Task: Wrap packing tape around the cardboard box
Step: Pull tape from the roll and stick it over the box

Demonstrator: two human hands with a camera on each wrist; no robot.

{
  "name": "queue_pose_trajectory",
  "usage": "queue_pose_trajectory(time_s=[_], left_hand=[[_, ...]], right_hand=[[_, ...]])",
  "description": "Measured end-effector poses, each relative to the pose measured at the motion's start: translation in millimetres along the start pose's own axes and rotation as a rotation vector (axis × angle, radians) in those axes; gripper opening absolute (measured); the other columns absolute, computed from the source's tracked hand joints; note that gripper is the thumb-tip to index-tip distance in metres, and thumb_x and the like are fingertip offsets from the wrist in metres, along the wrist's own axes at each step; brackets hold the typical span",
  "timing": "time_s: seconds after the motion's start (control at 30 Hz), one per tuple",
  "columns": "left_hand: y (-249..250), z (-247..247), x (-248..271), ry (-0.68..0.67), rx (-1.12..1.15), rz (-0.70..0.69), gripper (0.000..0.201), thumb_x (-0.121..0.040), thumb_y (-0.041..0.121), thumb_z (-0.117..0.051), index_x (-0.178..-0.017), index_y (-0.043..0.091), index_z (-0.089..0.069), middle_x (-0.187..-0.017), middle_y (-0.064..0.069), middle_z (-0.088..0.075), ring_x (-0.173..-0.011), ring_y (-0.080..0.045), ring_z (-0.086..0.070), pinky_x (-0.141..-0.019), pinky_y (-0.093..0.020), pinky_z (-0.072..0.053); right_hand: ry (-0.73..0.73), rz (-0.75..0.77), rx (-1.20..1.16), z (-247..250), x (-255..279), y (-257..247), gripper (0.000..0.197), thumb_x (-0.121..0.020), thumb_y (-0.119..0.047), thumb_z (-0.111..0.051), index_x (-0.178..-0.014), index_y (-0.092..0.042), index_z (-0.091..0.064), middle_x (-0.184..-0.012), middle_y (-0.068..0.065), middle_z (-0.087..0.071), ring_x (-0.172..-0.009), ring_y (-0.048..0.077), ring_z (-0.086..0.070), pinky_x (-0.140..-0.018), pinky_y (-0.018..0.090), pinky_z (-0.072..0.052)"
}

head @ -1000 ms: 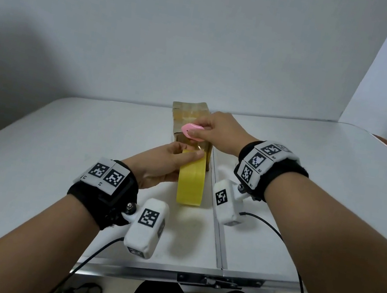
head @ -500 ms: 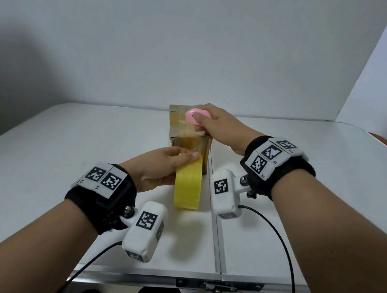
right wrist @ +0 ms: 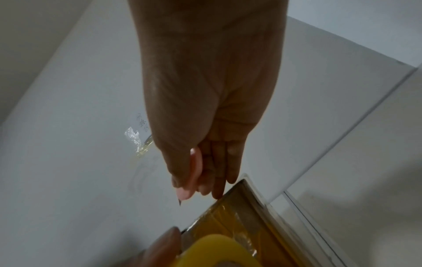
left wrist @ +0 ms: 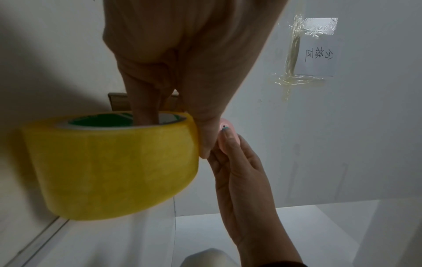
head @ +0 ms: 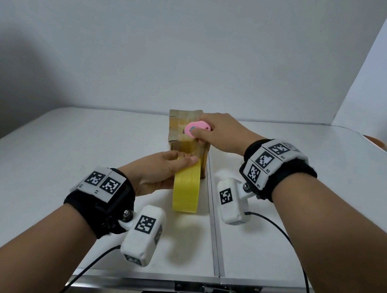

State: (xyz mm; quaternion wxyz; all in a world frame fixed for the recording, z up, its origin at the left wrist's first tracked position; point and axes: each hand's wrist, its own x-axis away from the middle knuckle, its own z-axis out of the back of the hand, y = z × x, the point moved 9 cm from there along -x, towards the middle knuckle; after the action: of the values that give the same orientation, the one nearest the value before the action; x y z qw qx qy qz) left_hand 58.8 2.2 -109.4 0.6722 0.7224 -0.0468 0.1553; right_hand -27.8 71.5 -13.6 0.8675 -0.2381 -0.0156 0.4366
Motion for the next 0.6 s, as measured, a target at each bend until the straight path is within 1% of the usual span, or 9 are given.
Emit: queue_pose_trajectory(time_s=[0.07,0.17,0.23,0.27,0.3,0.37,0.43,0.53,0.6], left_hand=[[-0.4,0.3,0.4,-0.002,-0.001,-0.001,0.043,-0.091,0.025,-0.064,-0.129,0.007,-0.057,-0.084,0.002,-0.077,-0.071,-0.008,-0.074,-0.066,-0.023,-0.06],[-0.1,0.6,1.3,-0.014,-0.017,-0.006,0.042,-0.091,0.025,-0.065,-0.129,0.007,-0.057,-0.089,0.001,-0.077,-0.075,-0.009,-0.074,-0.069,-0.024,-0.06],[0.7,0.6,1.6,-0.023,-0.032,-0.012,0.041,-0.091,0.025,-0.065,-0.128,0.008,-0.058,-0.091,0.001,-0.077,-0.076,-0.009,-0.074,-0.07,-0.024,-0.059],[0.8,0.7,1.8,-0.026,-0.035,-0.015,0.041,-0.091,0.025,-0.065,-0.127,0.009,-0.058,-0.091,0.001,-0.077,-0.077,-0.009,-0.074,-0.069,-0.024,-0.059],[0.9,0.8,1.9,-0.03,-0.034,-0.017,0.04,-0.09,0.024,-0.065,-0.127,0.009,-0.059,-0.091,0.001,-0.077,-0.077,-0.009,-0.074,-0.069,-0.024,-0.059],[0.0,0.2,2.6,-0.039,-0.029,-0.018,0.04,-0.09,0.024,-0.065,-0.127,0.009,-0.059,-0.092,0.001,-0.077,-0.079,-0.01,-0.074,-0.072,-0.026,-0.059],[-1.4,-0.3,3.0,-0.046,-0.024,-0.018,0.04,-0.09,0.024,-0.065,-0.127,0.01,-0.058,-0.096,-0.001,-0.076,-0.081,-0.011,-0.074,-0.077,-0.028,-0.06],[-2.4,-0.5,4.2,-0.053,-0.012,-0.018,0.04,-0.09,0.023,-0.065,-0.128,0.012,-0.058,-0.101,-0.002,-0.076,-0.084,-0.013,-0.074,-0.078,-0.028,-0.06],[-3.3,-1.1,4.9,-0.058,-0.005,-0.017,0.039,-0.091,0.023,-0.064,-0.128,0.013,-0.058,-0.102,-0.002,-0.076,-0.084,-0.013,-0.074,-0.078,-0.029,-0.06]], right_hand=[[-0.048,0.023,0.086,-3.9,-0.5,-3.8,0.02,-0.094,-0.032,-0.053,-0.091,-0.013,-0.058,-0.078,-0.005,-0.05,-0.081,0.018,-0.048,-0.059,0.021,-0.032],[-0.138,0.044,0.233,-14.0,-1.7,-4.1,0.027,-0.091,-0.034,-0.056,-0.098,-0.01,-0.065,-0.087,0.0,-0.056,-0.083,0.019,-0.053,-0.068,0.027,-0.037],[-0.17,0.041,0.285,-19.8,-1.6,-0.2,0.024,-0.09,-0.033,-0.058,-0.091,-0.01,-0.065,-0.087,0.001,-0.058,-0.082,0.019,-0.054,-0.068,0.029,-0.038],[-0.176,0.039,0.294,-22.0,-1.6,1.6,0.021,-0.089,-0.033,-0.059,-0.086,-0.013,-0.062,-0.086,0.001,-0.057,-0.081,0.019,-0.054,-0.068,0.029,-0.038],[-0.176,0.036,0.294,-23.3,-1.5,2.7,0.019,-0.088,-0.034,-0.06,-0.085,-0.015,-0.06,-0.087,0.001,-0.056,-0.081,0.019,-0.053,-0.068,0.03,-0.038],[-0.173,0.031,0.292,-24.5,-1.4,3.2,0.02,-0.088,-0.035,-0.059,-0.091,-0.015,-0.063,-0.09,0.0,-0.056,-0.084,0.019,-0.053,-0.071,0.031,-0.038],[-0.173,0.029,0.304,-24.1,-2.2,2.3,0.026,-0.089,-0.035,-0.059,-0.099,-0.012,-0.066,-0.093,0.001,-0.058,-0.087,0.019,-0.054,-0.072,0.031,-0.038],[-0.171,0.029,0.321,-23.1,-3.9,0.5,0.028,-0.09,-0.033,-0.058,-0.101,-0.009,-0.067,-0.095,0.005,-0.062,-0.086,0.021,-0.055,-0.07,0.031,-0.038],[-0.162,0.025,0.328,-22.9,-4.5,0.3,0.028,-0.09,-0.033,-0.058,-0.101,-0.009,-0.068,-0.094,0.005,-0.062,-0.085,0.021,-0.054,-0.069,0.031,-0.037]])
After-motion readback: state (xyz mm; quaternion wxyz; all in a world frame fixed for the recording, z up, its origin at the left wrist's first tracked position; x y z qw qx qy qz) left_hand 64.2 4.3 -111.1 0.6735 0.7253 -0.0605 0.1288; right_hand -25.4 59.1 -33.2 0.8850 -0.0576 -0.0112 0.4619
